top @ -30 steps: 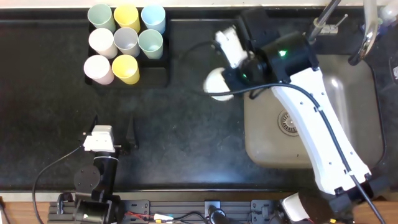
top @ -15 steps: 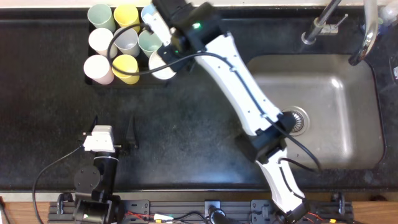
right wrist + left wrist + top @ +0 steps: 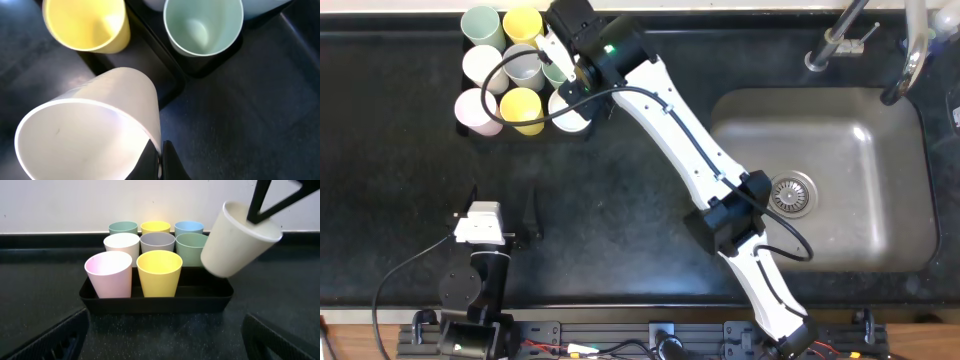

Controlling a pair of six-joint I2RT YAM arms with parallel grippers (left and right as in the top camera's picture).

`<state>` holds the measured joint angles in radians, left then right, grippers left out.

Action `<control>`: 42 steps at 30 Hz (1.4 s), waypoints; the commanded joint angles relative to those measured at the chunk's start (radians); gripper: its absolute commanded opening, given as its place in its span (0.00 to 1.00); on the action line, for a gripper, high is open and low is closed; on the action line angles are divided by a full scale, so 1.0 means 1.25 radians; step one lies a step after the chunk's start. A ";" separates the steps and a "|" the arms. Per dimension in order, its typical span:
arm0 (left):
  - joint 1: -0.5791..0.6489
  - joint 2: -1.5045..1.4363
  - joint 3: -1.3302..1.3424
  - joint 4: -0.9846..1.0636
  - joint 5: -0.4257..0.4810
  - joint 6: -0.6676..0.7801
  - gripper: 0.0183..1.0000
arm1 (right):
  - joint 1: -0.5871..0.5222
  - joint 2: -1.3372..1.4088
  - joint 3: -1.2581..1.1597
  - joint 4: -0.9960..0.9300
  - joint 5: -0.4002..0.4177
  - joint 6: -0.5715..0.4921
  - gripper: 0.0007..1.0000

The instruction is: Store Cups

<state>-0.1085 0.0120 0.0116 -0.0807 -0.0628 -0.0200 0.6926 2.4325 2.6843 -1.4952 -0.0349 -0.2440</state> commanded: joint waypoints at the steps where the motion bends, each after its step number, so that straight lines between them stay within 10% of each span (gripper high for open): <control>1: 0.007 -0.008 -0.003 0.001 0.007 -0.003 1.00 | -0.002 0.027 0.023 0.013 0.019 -0.006 0.04; 27: 0.007 -0.008 -0.003 0.001 0.007 -0.003 1.00 | 0.002 0.103 0.022 0.038 0.007 -0.015 0.05; 28: 0.007 -0.008 -0.003 0.001 0.007 -0.003 1.00 | 0.002 0.104 0.022 0.039 0.007 -0.014 0.16; 30: 0.007 -0.008 -0.003 0.001 0.007 -0.003 1.00 | 0.002 0.104 0.022 0.043 0.008 -0.014 0.87; 31: 0.007 -0.008 -0.003 0.001 0.007 -0.003 1.00 | 0.002 0.104 0.022 0.045 0.008 -0.014 1.00; 42: 0.007 -0.008 -0.003 0.001 0.007 -0.003 1.00 | 0.000 0.091 0.037 0.059 0.164 0.039 1.00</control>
<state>-0.1085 0.0120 0.0116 -0.0807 -0.0628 -0.0204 0.6937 2.5595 2.6843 -1.4281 0.0700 -0.2432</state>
